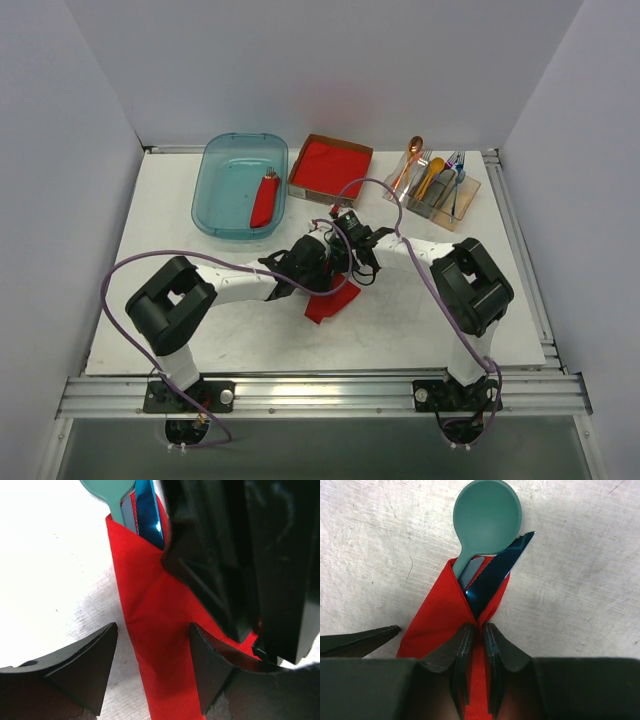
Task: Place the utensils on the paper napkin and roll it up
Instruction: Pick up the utensils from the center of the board.
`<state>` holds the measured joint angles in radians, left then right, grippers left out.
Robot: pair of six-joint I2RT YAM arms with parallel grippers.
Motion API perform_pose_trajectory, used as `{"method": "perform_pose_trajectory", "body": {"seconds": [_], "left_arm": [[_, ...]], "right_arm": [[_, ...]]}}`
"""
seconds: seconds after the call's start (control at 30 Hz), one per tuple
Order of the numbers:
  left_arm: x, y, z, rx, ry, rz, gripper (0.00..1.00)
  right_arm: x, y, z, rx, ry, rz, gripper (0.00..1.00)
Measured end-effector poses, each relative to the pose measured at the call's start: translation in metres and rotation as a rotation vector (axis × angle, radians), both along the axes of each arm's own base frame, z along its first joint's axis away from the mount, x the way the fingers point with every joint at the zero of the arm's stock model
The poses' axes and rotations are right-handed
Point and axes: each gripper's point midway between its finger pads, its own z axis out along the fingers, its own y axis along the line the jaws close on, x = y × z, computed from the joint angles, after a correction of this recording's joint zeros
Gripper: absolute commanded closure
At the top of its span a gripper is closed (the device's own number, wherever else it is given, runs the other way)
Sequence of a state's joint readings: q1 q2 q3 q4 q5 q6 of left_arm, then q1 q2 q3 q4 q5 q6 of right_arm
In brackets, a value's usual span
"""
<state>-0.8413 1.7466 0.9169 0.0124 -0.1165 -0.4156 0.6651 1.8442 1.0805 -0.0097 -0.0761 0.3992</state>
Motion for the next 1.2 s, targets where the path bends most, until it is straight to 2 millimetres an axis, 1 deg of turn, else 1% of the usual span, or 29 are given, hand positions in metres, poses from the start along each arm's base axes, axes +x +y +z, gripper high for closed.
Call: {"method": "perform_pose_trajectory", "body": {"seconds": [0.1, 0.2, 0.23, 0.27, 0.3, 0.33, 0.37, 0.6, 0.93, 1.1, 1.2], "left_arm": [[0.000, 0.000, 0.000, -0.001, 0.000, 0.000, 0.30], [0.000, -0.001, 0.000, -0.004, -0.002, -0.001, 0.31], [0.001, -0.001, 0.000, -0.005, -0.004, -0.001, 0.31], [0.001, -0.002, 0.000, -0.008, -0.006, -0.001, 0.31], [0.002, -0.002, 0.000, -0.011, -0.009, 0.000, 0.31], [0.002, -0.002, 0.000, -0.014, -0.013, -0.002, 0.31], [0.002, -0.002, -0.001, -0.015, -0.017, -0.005, 0.31], [0.003, -0.004, 0.000, -0.026, -0.028, -0.007, 0.31], [0.002, -0.004, 0.000, -0.031, -0.035, -0.009, 0.31], [0.002, -0.004, 0.000, -0.036, -0.039, -0.008, 0.32], [0.003, -0.004, 0.000, -0.041, -0.043, -0.007, 0.32]], "right_arm": [[0.000, 0.000, 0.000, 0.003, 0.001, -0.001, 0.94], [0.000, 0.001, 0.000, 0.011, 0.004, -0.002, 0.96], [0.000, 0.001, 0.000, 0.017, 0.006, -0.003, 0.93], [0.000, 0.001, -0.001, 0.025, 0.007, -0.007, 0.84], [0.000, 0.001, -0.001, 0.036, 0.010, -0.010, 0.66], [0.001, 0.003, 0.000, 0.055, 0.011, -0.014, 0.62], [0.005, 0.003, 0.003, 0.072, -0.002, -0.019, 0.61], [0.006, 0.002, 0.004, 0.115, -0.011, -0.038, 0.59], [0.005, 0.001, 0.004, 0.104, -0.015, -0.038, 0.61], [0.002, -0.005, 0.003, 0.089, -0.007, -0.051, 0.63], [-0.002, -0.013, 0.004, 0.096, 0.007, -0.064, 0.63]]}}
